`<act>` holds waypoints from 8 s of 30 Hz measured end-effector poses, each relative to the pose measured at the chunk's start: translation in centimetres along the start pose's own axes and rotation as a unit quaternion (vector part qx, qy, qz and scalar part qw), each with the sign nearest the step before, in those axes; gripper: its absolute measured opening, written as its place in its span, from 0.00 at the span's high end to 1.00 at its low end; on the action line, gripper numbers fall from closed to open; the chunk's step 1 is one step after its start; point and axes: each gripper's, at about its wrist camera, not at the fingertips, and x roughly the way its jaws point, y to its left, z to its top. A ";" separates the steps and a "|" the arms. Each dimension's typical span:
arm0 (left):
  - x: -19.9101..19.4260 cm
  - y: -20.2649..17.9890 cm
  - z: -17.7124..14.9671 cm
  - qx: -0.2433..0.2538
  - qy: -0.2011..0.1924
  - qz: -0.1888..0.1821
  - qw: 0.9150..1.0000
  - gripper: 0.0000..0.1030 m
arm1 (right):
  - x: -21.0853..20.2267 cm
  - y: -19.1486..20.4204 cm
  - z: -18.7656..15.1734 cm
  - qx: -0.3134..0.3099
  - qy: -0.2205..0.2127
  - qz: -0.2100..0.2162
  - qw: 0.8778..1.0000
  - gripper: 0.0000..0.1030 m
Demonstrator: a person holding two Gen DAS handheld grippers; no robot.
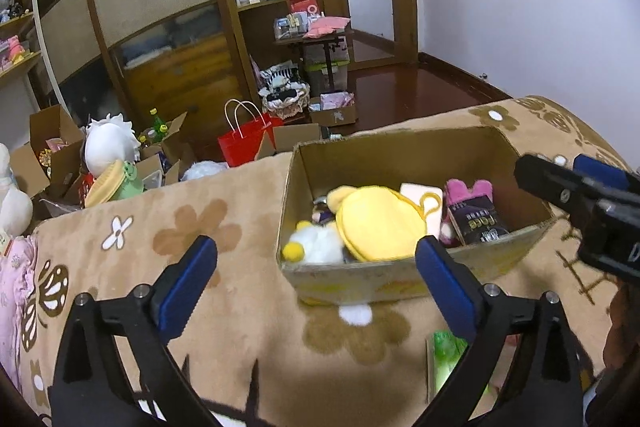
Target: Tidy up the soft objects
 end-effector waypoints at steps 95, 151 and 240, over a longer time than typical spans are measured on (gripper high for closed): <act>8.5 -9.5 -8.8 0.061 0.211 -0.129 0.967 0.04 | 9.1 -6.0 -10.5 0.100 0.310 -0.040 0.945 0.47; -4.3 -1.6 -2.9 0.005 -0.017 -0.016 1.000 0.49 | -7.1 0.7 -0.4 -0.012 -0.014 0.019 1.000 0.80; -13.6 2.9 2.0 -0.015 -0.118 0.053 0.991 0.00 | -13.0 0.4 3.0 -0.029 -0.094 -0.012 0.995 0.00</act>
